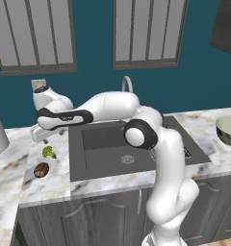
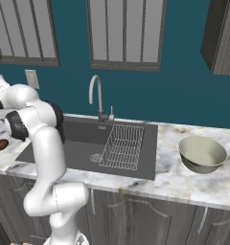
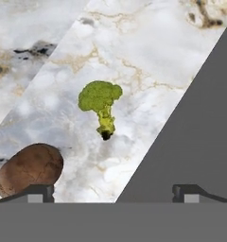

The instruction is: Remove the broccoli and potato from the sink. Then move the bowl and cup from the counter to the sink for washing.

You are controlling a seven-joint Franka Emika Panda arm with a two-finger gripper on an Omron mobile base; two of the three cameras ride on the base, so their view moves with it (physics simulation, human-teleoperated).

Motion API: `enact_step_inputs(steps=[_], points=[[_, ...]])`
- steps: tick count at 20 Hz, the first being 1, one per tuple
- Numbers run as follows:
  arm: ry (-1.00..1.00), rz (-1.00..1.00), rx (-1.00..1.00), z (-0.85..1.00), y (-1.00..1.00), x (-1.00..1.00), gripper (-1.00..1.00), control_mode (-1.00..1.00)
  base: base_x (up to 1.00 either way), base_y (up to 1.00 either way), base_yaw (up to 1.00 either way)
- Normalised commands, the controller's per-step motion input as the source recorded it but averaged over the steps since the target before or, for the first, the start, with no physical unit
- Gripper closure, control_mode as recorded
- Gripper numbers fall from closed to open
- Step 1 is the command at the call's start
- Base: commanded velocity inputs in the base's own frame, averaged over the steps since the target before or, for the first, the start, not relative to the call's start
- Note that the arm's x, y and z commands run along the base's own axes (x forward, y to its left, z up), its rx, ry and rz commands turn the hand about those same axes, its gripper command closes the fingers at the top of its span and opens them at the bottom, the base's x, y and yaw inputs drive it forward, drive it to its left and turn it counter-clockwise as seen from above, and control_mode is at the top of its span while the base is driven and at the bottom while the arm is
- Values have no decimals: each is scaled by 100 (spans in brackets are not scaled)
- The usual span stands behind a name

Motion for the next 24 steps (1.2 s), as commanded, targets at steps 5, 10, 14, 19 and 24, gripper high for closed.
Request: enact_step_inputs(steps=[5, 10, 14, 19, 24], points=[[0, 0, 3, 20, -34, -32, -100, -100, 0, 0, 0], [-1, 0, 3, 16, -36, -34, -100, -100, 0, 0, 0], [0, 4, 0, 10, -35, -32, -100, -100, 0, 0, 0], [0, 6, 0, 5, -33, -29, -100, -100, 0, 0, 0], [0, 2, 0, 0, -29, -22, -100, -100, 0, 0, 0]])
